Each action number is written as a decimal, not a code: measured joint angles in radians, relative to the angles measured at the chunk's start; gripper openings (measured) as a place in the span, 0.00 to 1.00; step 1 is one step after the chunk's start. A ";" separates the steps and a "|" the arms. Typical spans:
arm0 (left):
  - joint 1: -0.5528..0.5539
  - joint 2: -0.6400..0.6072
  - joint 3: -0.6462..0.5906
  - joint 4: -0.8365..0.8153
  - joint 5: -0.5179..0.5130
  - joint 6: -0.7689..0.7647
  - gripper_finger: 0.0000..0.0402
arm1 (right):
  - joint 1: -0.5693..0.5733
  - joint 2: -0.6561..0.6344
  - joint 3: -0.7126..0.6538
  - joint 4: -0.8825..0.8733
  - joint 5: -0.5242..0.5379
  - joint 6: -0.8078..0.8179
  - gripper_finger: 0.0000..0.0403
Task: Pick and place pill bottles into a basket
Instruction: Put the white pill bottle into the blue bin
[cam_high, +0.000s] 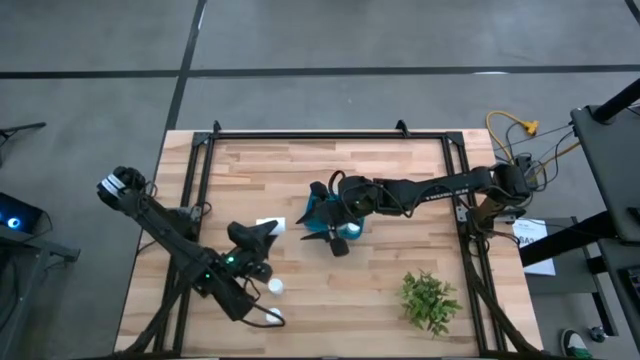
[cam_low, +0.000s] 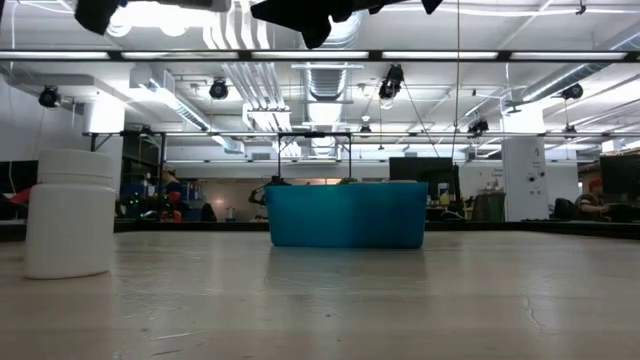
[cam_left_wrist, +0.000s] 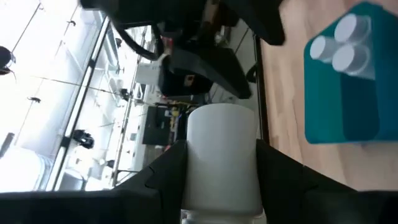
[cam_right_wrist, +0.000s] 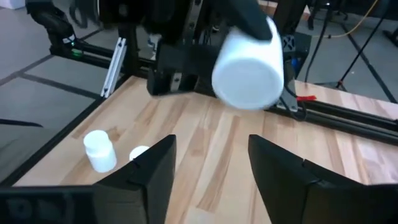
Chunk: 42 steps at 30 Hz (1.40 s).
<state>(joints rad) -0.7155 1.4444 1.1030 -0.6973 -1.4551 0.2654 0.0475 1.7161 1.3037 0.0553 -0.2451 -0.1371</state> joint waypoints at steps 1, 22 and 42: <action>0.007 0.011 0.000 0.000 -0.001 0.004 0.36 | -0.001 0.000 0.000 0.001 0.000 0.002 0.49; 0.061 0.106 0.009 0.044 -0.117 0.004 0.36 | -0.032 0.000 0.000 0.091 0.076 -0.023 0.83; 0.114 0.105 0.009 0.337 -0.116 0.260 0.36 | -0.031 0.002 0.000 0.143 0.038 -0.012 0.81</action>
<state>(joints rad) -0.6013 1.5497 1.1125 -0.3598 -1.5715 0.5257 0.0170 1.7180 1.3041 0.1986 -0.2073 -0.1490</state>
